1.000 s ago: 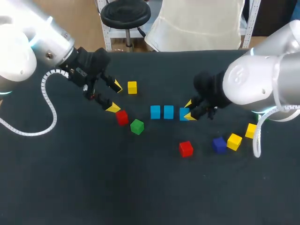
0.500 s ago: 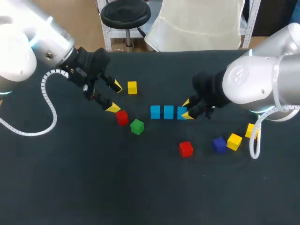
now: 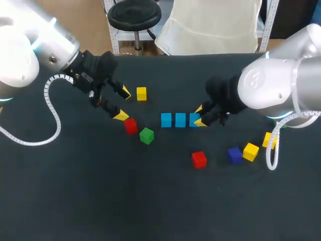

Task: Place the blue cubes, place green cubes on the blue cubes, place the yellow cubes on the green cubes, then place the red cubes on the yellow cubes, and place purple cube on the red cubes.

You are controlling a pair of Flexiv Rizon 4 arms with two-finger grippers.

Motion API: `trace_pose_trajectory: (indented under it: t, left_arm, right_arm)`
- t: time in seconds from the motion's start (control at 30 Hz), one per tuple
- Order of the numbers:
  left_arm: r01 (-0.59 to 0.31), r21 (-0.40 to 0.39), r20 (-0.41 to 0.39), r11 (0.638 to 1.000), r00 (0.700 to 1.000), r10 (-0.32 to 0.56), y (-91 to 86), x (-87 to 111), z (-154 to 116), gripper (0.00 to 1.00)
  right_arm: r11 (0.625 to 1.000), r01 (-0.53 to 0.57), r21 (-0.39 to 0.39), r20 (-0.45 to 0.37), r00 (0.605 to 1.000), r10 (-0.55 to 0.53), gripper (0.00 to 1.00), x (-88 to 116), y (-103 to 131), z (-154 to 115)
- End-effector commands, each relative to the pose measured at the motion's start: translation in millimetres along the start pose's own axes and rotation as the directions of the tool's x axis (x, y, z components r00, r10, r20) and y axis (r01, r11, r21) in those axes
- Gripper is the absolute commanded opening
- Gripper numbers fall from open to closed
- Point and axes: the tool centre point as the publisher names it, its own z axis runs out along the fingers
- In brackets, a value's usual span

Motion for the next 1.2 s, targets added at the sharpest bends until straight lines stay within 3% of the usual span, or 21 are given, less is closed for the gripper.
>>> trace_pose_trajectory:
  t: [0.03,0.6,0.7,0.77,0.8,0.83,0.87,0.9,1.2]
  left_arm:
    - [-0.003,-0.001,0.003,1.0,1.0,0.003,-0.3,1.3,-0.2,1.0]
    - [-0.003,-0.001,0.003,1.0,1.0,0.003,-0.3,1.3,-0.2,1.0]
    - [-0.003,-0.001,0.003,1.0,1.0,0.003,-0.3,1.3,-0.2,1.0]
    - [-0.003,-0.001,0.003,1.0,1.0,0.003,-0.3,1.3,-0.2,1.0]
    - [-0.003,-0.001,0.003,1.0,1.0,0.003,-0.3,1.3,-0.2,1.0]
    - [-0.003,-0.001,0.003,1.0,1.0,0.003,-0.3,1.3,-0.2,1.0]
    - [-0.003,-0.001,0.003,1.0,1.0,0.003,-0.3,1.3,-0.2,1.0]
    - [-0.003,-0.001,0.003,1.0,1.0,0.003,-0.3,1.3,-0.2,1.0]
    - [-0.003,-0.001,0.003,1.0,1.0,0.003,-0.3,1.3,-0.2,1.0]
  right_arm:
    - [1.0,0.001,-0.006,0.001,1.0,-0.001,0.0,0.9,-2.5,1.6]
    - [1.0,-0.002,-0.023,-0.005,1.0,0.002,0.0,2.0,-2.8,1.9]
    - [1.0,-0.002,-0.026,-0.005,1.0,0.002,0.18,2.2,-2.7,2.0]
    - [1.0,-0.001,-0.029,-0.005,1.0,0.001,0.42,2.4,-2.7,2.0]
    - [1.0,-0.002,-0.031,-0.005,1.0,0.002,0.47,2.4,-2.7,2.0]
    - [0.999,-0.003,-0.032,-0.005,1.0,0.002,0.78,2.5,-2.7,2.0]
    - [0.999,-0.003,-0.033,-0.005,1.0,0.003,0.93,2.5,-2.7,2.0]
    - [0.999,-0.004,-0.035,-0.005,1.0,0.004,1.0,2.6,-2.7,1.9]
    - [0.999,-0.01,-0.037,0.005,1.0,0.01,1.0,-0.1,-3.0,-7.8]
